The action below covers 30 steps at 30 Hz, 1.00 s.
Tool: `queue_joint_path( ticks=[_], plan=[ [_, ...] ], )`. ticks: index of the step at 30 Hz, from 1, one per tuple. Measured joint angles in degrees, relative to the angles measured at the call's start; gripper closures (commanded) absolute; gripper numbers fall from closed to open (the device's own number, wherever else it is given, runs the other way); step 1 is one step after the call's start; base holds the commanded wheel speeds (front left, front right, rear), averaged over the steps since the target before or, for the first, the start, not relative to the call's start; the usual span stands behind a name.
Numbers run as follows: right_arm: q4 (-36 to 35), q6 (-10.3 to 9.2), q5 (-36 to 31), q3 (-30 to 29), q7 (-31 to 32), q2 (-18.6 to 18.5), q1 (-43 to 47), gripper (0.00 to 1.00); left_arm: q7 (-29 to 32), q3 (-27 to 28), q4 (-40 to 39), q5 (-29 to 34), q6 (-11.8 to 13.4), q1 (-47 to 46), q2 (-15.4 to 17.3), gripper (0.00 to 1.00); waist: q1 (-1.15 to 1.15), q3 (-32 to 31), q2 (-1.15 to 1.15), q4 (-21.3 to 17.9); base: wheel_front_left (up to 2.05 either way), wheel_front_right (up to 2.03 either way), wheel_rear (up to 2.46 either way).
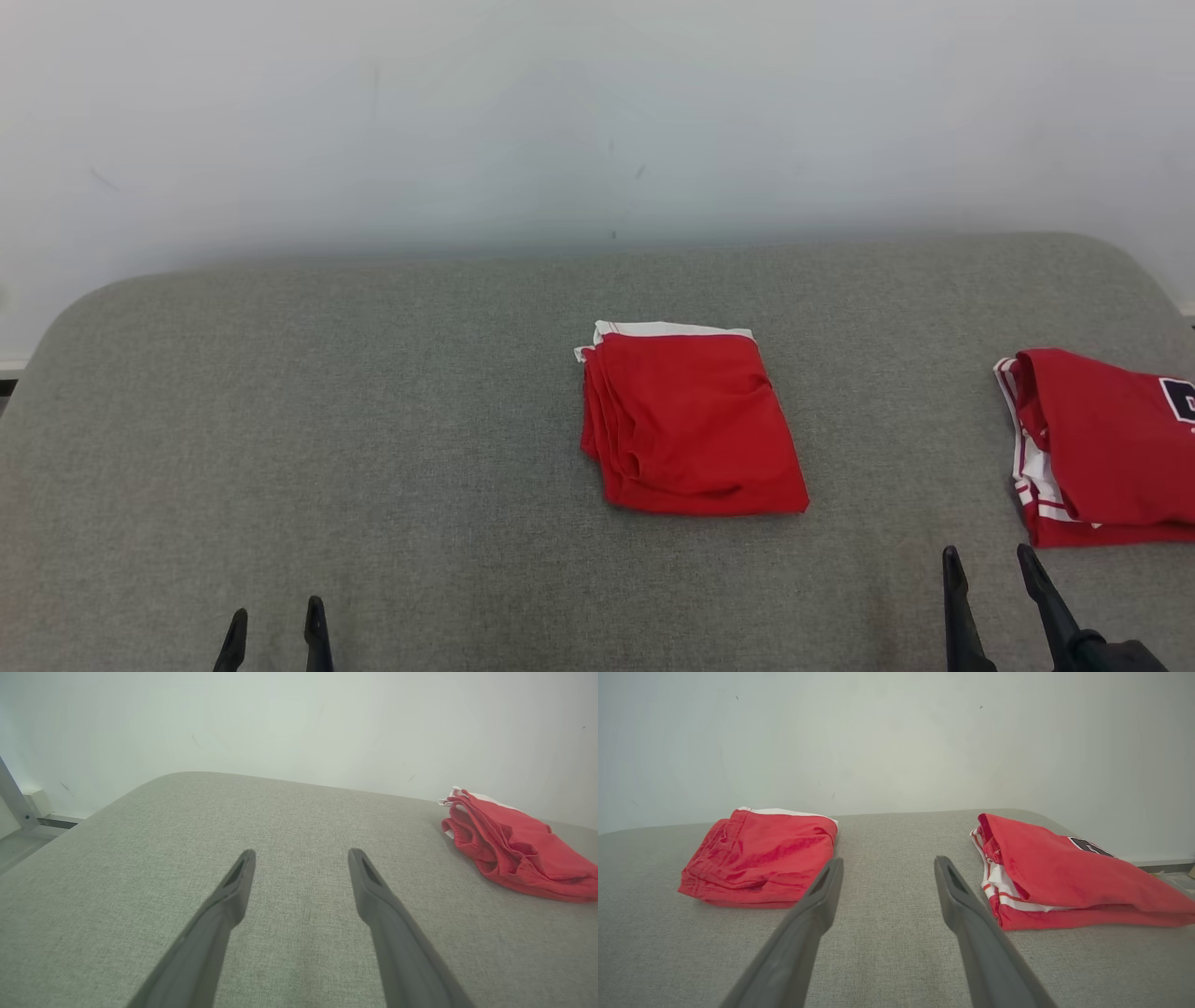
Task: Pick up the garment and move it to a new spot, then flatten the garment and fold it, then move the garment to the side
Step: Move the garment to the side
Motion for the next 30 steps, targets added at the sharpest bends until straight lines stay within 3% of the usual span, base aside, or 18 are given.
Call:
queue_joint_path(
  ticks=[7,14,19,20,21,25,30],
  plan=[
    [0.04,0.00,2.85,1.02,2.66,-0.20,-2.60,0.00,0.00,-0.30,-1.56,0.33,0.65,-0.04,-0.01,0.00,0.00,1.05,0.00,0.21,0.00,0.00,0.00],
    [-5.83,0.00,10.55,5.03,27.08,-6.30,-8.96,0.00,0.00,-1.91,-3.19,0.25,1.25,-1.36,-0.02,0.00,0.00,2.84,0.00,1.58,0.00,0.00,0.00],
    [-8.77,-0.10,12.89,0.92,46.17,-9.38,-14.36,0.00,0.00,-3.96,-4.08,-0.64,1.80,-2.96,-0.04,0.00,0.01,4.54,0.00,4.00,0.00,0.00,0.00],
    [-8.77,-0.10,12.89,0.92,46.17,-9.38,-14.36,0.00,0.00,-3.96,-4.08,-0.64,1.80,-2.96,-0.04,0.00,0.01,4.54,0.00,4.00,0.00,0.00,0.00],
    [-9.51,-0.09,14.15,-0.03,52.19,-9.16,-16.81,0.00,0.00,-4.42,-4.38,-0.90,1.97,-3.66,-0.01,0.00,0.00,5.32,0.00,5.24,0.00,0.00,0.00],
    [-9.67,-0.09,14.40,-2.81,60.05,-9.00,-22.02,0.00,0.00,-5.92,-4.93,-0.59,2.15,-4.14,-0.02,0.00,0.01,7.23,0.01,7.76,0.00,0.00,0.00],
    [-7.28,-0.09,12.58,-4.66,64.60,-8.49,-25.71,0.00,0.00,-6.90,-5.61,-0.49,2.45,-5.37,0.01,0.00,0.01,9.29,0.01,10.32,0.00,0.00,0.00]
  ],
)
